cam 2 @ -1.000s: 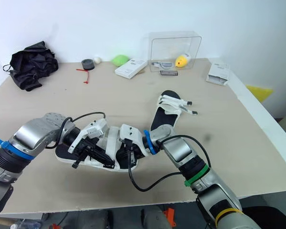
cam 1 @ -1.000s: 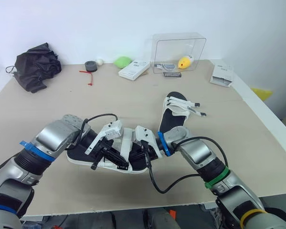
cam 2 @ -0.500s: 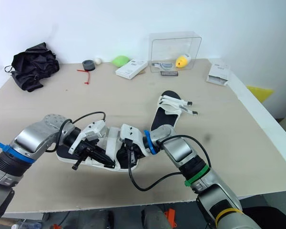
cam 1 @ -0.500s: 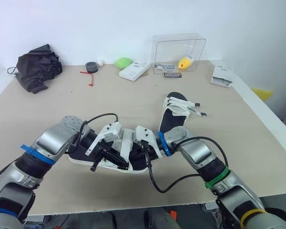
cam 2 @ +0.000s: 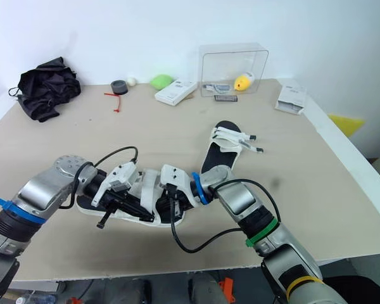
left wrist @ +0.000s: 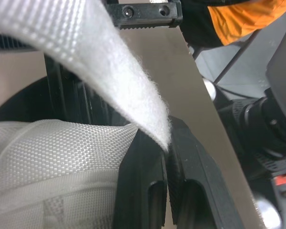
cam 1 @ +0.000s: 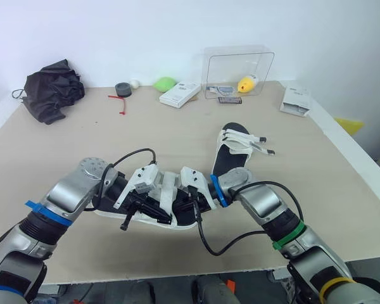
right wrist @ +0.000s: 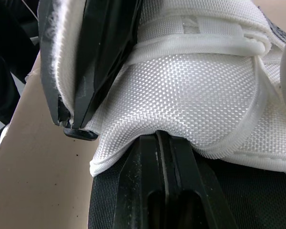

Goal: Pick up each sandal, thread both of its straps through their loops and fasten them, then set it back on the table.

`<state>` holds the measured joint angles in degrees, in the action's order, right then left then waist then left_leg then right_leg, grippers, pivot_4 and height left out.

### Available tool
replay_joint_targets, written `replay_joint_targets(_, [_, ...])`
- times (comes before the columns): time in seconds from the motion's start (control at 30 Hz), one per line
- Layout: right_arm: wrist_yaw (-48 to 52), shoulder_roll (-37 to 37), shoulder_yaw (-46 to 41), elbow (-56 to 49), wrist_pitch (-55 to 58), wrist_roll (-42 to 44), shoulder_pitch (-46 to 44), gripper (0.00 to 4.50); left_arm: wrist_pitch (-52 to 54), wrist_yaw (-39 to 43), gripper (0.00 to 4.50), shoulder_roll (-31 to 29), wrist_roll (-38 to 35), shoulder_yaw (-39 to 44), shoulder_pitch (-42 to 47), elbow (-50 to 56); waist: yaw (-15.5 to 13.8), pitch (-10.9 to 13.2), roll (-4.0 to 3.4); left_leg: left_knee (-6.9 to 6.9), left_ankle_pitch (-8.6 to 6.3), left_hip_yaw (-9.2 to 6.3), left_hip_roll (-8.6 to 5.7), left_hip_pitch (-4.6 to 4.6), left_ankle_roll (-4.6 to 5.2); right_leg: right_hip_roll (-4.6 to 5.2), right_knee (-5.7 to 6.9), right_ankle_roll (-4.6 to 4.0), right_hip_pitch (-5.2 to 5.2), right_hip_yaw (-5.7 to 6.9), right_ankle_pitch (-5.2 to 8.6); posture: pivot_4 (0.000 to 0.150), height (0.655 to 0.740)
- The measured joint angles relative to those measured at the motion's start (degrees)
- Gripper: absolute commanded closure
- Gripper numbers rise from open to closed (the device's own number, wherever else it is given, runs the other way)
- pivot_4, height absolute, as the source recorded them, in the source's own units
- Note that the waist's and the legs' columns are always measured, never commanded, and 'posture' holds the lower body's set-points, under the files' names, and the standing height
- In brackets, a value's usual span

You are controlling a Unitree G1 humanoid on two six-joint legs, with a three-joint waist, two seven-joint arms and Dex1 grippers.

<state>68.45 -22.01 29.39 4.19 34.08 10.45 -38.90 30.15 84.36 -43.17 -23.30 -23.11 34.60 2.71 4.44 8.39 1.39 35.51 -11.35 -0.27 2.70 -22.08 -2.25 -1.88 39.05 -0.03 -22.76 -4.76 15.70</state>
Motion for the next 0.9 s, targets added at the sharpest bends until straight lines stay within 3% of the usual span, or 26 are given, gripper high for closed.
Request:
replay_joint_targets(0.6, [0.01,-0.45,-0.23,0.16,0.04,-0.66,0.0,4.5,-11.77,-2.36,4.35,5.04,4.83,1.97,0.44,-8.14,-0.31,-0.06,-0.04,-0.01,0.07,-0.01,-0.08,0.2,0.12,0.19,-0.07,0.01,-0.04,-0.07,0.02,0.15,0.74])
replay_joint_targets(0.9, [1.12,-0.15,-0.18,-0.54,0.01,-0.44,-0.06,4.5,19.62,-2.8,4.35,4.38,-5.58,5.07,2.41,-4.42,-0.12,0.1,0.18,-0.03,0.01,-0.04,-0.1,-0.37,0.11,-0.03,-0.06,0.27,-0.31,-0.05,-0.13,0.15,0.74])
